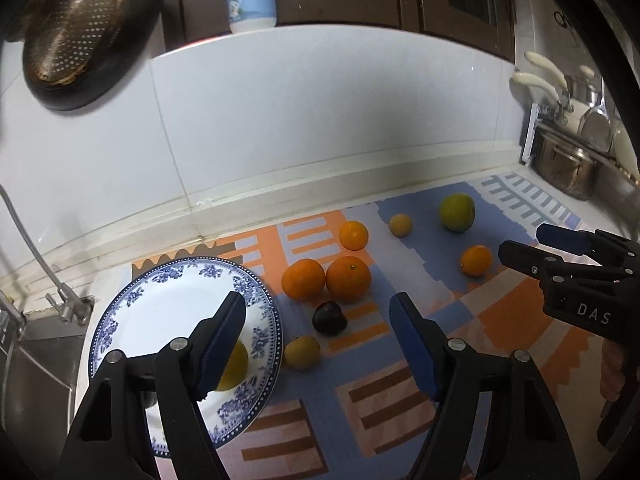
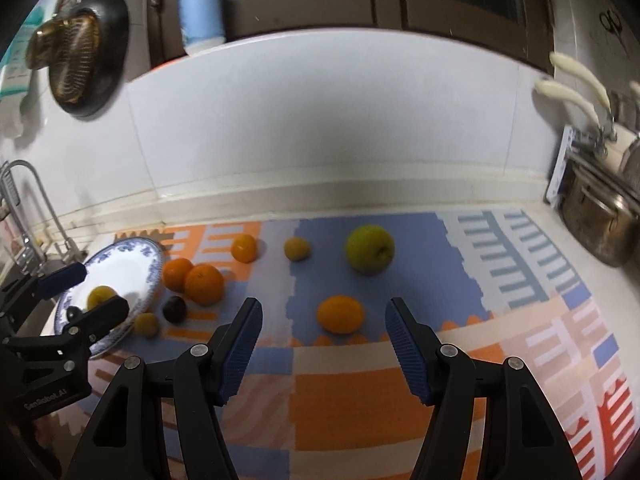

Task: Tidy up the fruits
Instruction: 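Grasp a second dark plum with the left tool while the right tool grasps an orange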

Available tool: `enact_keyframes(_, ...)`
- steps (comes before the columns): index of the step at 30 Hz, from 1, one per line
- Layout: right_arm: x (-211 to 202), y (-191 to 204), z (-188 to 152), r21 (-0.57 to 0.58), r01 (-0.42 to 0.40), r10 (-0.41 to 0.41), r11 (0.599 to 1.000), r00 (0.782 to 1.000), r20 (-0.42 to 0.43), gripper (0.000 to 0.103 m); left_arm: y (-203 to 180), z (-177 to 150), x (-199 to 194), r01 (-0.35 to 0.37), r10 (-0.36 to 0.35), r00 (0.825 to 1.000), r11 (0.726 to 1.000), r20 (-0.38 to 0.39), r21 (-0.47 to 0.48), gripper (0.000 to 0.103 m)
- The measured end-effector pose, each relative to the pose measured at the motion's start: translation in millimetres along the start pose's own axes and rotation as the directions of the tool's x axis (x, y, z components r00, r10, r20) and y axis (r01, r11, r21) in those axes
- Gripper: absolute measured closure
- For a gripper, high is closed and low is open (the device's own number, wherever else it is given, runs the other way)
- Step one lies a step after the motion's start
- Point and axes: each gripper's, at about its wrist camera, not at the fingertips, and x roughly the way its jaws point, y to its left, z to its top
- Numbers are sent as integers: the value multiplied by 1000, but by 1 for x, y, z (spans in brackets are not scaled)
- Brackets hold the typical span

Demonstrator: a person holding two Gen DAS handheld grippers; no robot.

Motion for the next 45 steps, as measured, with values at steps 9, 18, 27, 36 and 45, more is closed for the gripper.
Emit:
enact_keyframes(9, 32, -11, -5, 37, 4, -1, 999, 998, -68, 38, -7, -6, 30, 15, -13, 998, 1000, -68, 21, 42)
enact_keyframes(18, 57, -14, -9, 72, 9, 0, 997, 992, -126, 39, -8, -8, 56, 28, -24, 989, 999, -146, 26, 53)
enact_keyframes(27, 67, -12, -8, 69, 12, -3, 998, 991, -132, 48, -8, -13, 73, 31, -32, 980, 999, -198, -10, 61)
enact_keyframes(36, 75, -11, -7, 64, 2, 7, 998, 989, -147, 59, -7, -14, 82, 37, -43, 976, 999, -215, -32, 70)
enact_keyframes(45, 75, -9, -6, 56, 10, -2, 998, 990, -143, 64, -6, -13, 84, 51, -59, 976, 998, -210, -44, 76)
